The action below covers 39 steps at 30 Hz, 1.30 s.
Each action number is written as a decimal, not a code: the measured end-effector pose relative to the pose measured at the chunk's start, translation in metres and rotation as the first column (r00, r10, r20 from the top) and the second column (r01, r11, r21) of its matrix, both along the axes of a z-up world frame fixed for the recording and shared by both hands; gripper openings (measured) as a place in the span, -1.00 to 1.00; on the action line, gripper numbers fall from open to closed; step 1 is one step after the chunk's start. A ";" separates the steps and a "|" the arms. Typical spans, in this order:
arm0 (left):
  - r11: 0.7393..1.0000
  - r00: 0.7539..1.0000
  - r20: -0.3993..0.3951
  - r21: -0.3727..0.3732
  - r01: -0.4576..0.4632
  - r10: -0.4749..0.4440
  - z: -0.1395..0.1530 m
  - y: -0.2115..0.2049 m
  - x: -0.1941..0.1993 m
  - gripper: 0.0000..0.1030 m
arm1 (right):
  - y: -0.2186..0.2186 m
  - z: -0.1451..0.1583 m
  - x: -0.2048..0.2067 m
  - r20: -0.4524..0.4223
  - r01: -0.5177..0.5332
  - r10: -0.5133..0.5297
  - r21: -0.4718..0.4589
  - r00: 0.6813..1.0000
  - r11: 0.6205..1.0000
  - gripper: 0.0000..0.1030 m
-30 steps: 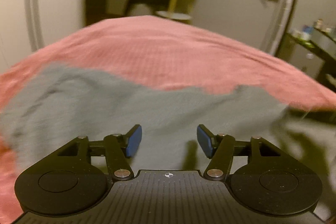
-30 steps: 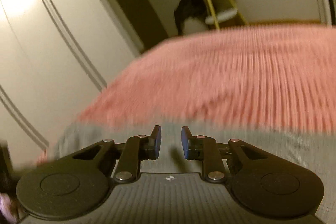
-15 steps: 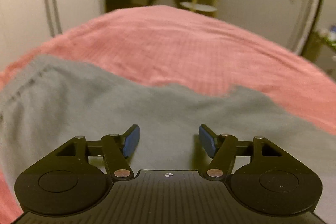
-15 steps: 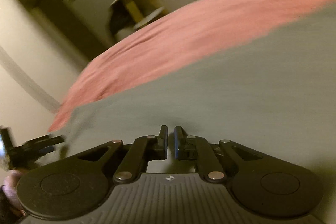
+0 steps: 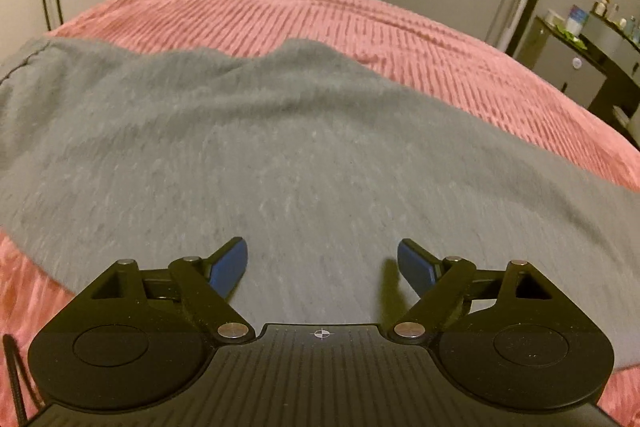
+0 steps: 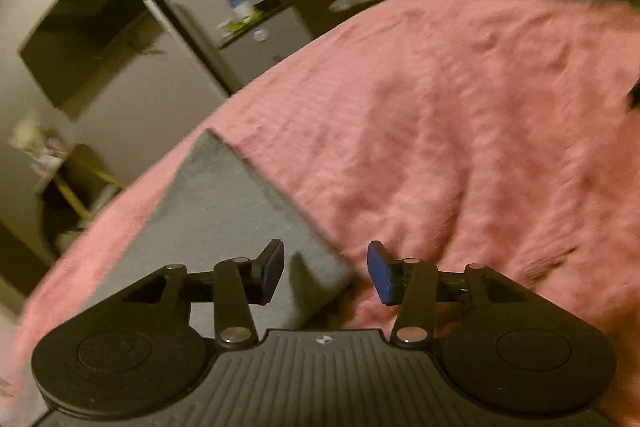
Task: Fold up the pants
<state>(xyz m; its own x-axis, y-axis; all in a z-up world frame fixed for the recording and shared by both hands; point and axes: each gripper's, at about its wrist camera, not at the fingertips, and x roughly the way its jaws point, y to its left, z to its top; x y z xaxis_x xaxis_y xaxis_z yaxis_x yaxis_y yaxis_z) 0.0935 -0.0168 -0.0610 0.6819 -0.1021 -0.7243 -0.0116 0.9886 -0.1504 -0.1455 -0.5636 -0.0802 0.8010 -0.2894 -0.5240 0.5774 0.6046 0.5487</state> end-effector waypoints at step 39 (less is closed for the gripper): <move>1.000 0.993 0.120 -0.011 -0.005 0.006 -0.007 0.032 -0.019 0.87 | 0.063 0.077 0.079 0.190 -0.077 0.092 -0.084 0.978 0.994 -0.64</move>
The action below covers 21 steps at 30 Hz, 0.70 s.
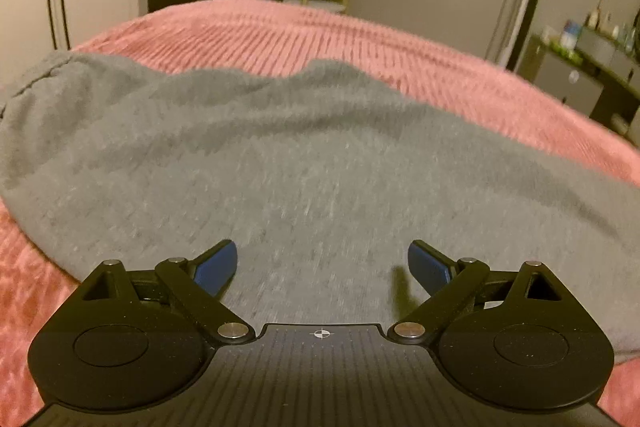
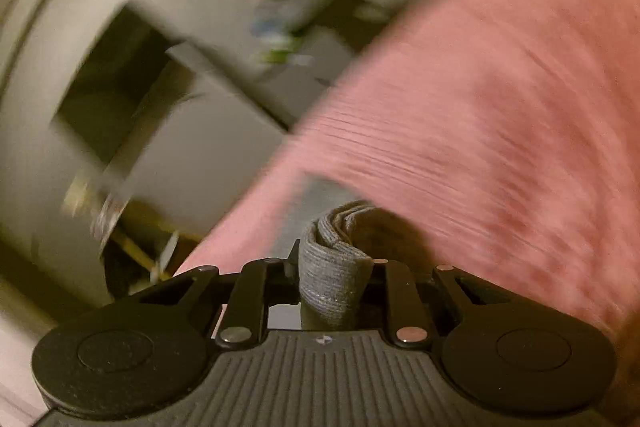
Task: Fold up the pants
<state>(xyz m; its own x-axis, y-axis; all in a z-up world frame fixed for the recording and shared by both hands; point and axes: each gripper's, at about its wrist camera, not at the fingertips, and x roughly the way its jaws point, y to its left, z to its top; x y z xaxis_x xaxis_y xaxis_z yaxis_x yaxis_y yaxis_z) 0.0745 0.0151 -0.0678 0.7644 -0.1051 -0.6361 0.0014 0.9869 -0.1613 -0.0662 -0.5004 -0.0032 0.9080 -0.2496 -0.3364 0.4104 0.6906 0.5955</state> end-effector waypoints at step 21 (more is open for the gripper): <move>0.897 0.953 0.011 -0.335 0.289 -0.303 0.003 -0.010 0.011 0.86 | 0.164 -0.059 0.087 -0.146 -0.467 0.489 0.160 0.860 0.869 0.07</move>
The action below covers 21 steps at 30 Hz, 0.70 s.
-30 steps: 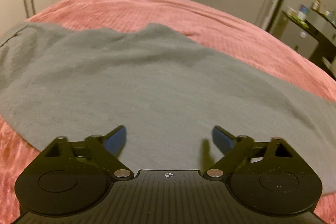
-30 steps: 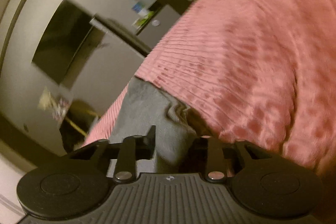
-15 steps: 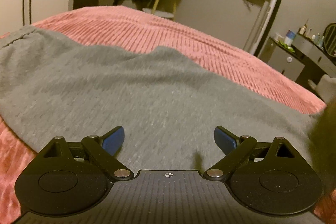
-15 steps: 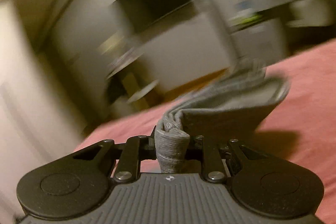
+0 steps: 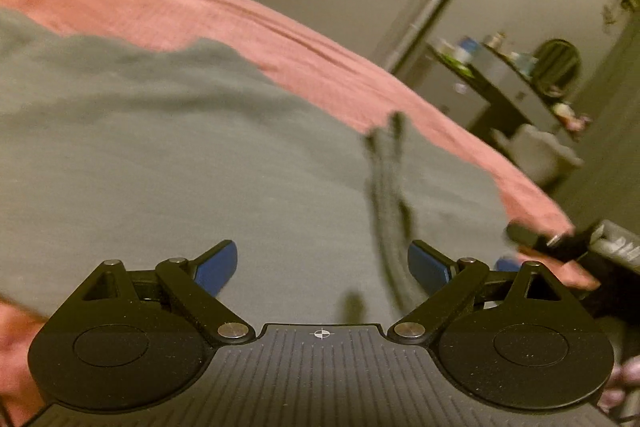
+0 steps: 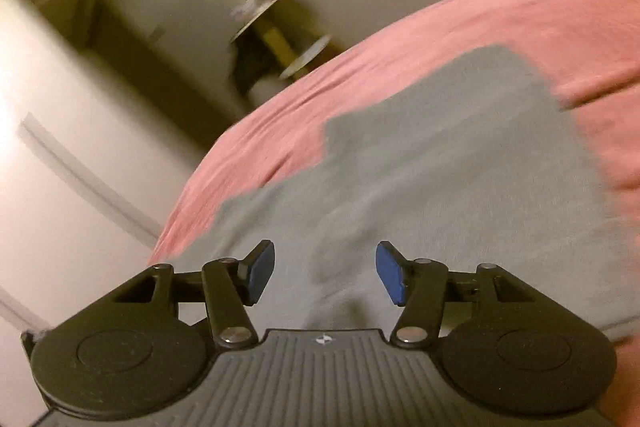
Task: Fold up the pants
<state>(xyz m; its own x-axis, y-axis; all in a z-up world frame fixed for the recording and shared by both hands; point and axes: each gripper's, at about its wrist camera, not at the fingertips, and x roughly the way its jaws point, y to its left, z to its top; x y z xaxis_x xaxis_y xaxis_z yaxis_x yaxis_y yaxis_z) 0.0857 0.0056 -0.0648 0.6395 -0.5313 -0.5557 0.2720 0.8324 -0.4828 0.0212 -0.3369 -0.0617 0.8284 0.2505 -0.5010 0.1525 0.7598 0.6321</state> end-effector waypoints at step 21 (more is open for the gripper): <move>0.971 0.909 -0.381 -0.224 0.086 -0.168 -0.034 -0.094 0.099 -0.65 | -0.075 -0.029 -0.080 0.012 0.140 -0.146 0.230 0.989 0.963 -0.09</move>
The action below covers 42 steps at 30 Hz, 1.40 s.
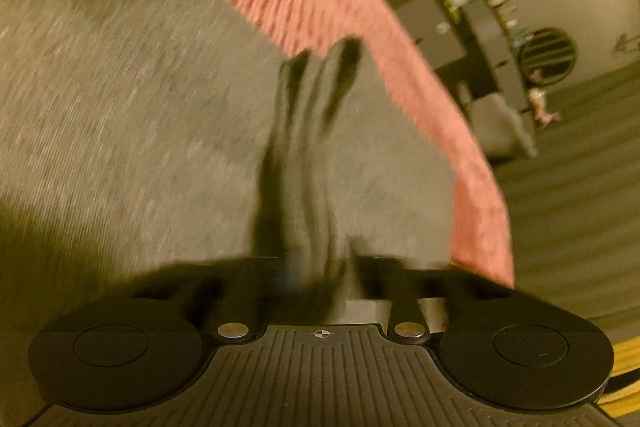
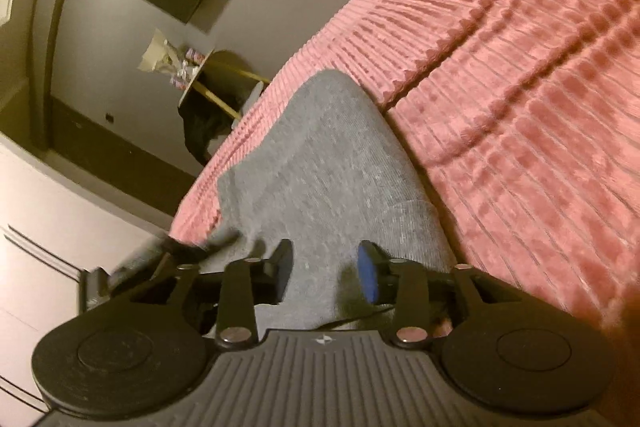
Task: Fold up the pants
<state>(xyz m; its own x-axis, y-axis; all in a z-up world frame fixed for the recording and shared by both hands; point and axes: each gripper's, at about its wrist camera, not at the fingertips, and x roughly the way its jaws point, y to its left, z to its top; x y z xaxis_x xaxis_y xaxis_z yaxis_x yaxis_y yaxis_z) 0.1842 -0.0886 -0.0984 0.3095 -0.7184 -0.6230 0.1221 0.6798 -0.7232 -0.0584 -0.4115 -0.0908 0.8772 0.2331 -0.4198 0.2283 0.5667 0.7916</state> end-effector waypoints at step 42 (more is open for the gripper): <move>0.973 0.927 0.359 0.151 -0.176 0.111 0.066 0.100 -0.055 -0.69 | 0.050 0.001 0.015 -0.082 0.008 -0.006 0.026 0.997 1.000 -0.65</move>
